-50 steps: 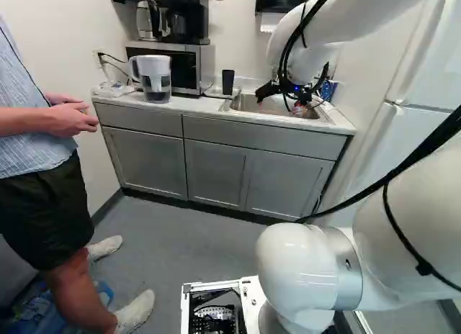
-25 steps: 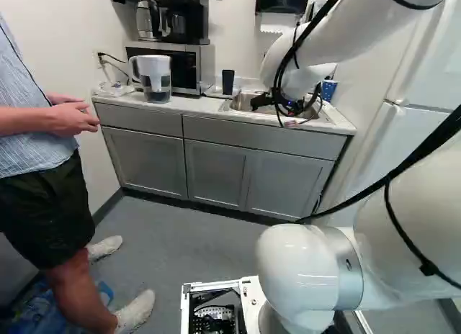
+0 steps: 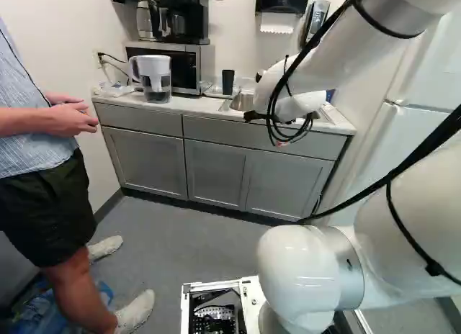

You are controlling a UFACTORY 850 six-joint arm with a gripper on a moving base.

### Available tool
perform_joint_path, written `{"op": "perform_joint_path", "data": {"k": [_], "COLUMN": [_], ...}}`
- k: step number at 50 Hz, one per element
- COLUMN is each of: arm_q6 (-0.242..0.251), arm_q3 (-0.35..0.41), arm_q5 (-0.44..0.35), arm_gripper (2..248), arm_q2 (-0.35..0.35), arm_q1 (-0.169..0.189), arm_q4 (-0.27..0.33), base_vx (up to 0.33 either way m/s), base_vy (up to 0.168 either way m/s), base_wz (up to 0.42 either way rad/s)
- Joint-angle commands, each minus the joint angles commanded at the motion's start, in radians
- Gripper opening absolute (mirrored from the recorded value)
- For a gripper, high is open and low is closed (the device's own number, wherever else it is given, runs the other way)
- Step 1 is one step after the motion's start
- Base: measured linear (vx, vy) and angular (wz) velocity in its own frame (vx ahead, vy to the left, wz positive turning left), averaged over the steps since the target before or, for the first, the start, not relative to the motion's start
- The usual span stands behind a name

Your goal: Rinse the cup and place it in the tray

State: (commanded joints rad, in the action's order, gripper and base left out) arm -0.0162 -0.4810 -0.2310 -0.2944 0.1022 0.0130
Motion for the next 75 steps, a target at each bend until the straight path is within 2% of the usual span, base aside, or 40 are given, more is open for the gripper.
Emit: {"op": "perform_joint_path", "data": {"k": [15,37,52,75], "arm_q6": [0.004,0.009,0.012,0.015], "arm_q3": [0.105,0.226,0.291,0.359], "arm_q5": [-0.171,-0.368,-0.474,-0.584], "arm_gripper": [247,247,247,247], "arm_q2": [0.004,0.009,0.011,0.014], "arm_q1": [-0.027,-0.059,-0.076,-0.093], "arm_q4": [-0.003,-0.007,-0.010,-0.012], "base_vx": [0.000,0.000,0.000,0.000], "base_vy": [0.000,0.000,0.000,0.000], "base_wz": [0.000,0.000,0.000,0.000]}}
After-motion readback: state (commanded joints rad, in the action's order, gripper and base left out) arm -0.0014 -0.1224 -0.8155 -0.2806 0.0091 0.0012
